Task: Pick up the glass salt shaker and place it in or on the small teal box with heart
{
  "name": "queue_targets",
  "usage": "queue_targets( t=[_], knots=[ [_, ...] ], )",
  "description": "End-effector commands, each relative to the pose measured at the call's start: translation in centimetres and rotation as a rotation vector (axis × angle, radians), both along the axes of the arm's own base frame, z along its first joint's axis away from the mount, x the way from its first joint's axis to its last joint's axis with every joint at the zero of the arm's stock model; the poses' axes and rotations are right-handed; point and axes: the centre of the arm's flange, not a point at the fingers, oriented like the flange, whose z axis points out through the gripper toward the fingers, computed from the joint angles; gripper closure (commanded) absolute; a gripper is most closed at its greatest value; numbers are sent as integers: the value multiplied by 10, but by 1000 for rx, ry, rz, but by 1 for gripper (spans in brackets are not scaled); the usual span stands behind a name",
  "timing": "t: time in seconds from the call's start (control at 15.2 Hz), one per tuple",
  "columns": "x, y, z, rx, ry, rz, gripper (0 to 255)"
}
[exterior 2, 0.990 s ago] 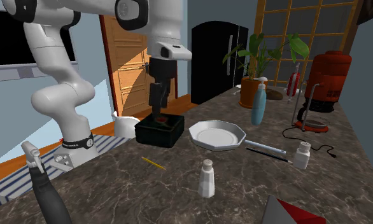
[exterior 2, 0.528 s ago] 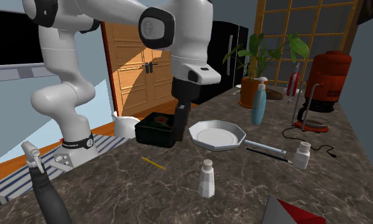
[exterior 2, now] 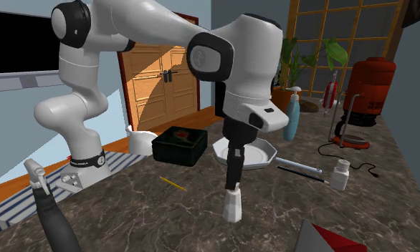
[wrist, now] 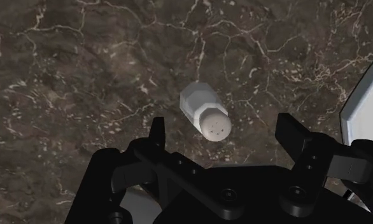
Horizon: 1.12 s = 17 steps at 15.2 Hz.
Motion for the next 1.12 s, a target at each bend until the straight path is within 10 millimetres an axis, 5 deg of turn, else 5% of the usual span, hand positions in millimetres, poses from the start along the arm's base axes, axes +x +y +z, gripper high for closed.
queue_targets(
  t=[0.0,0.4,0.86,0.92,1.06],
  knots=[
    [3,-1,-11,2,0,-1,0],
    [-1,1,-40,2,0,-1,0],
    [-1,1,-40,2,0,-1,0],
    [-1,1,-40,2,0,-1,255],
    [-1,1,-40,2,0,-1,255]
  ],
)
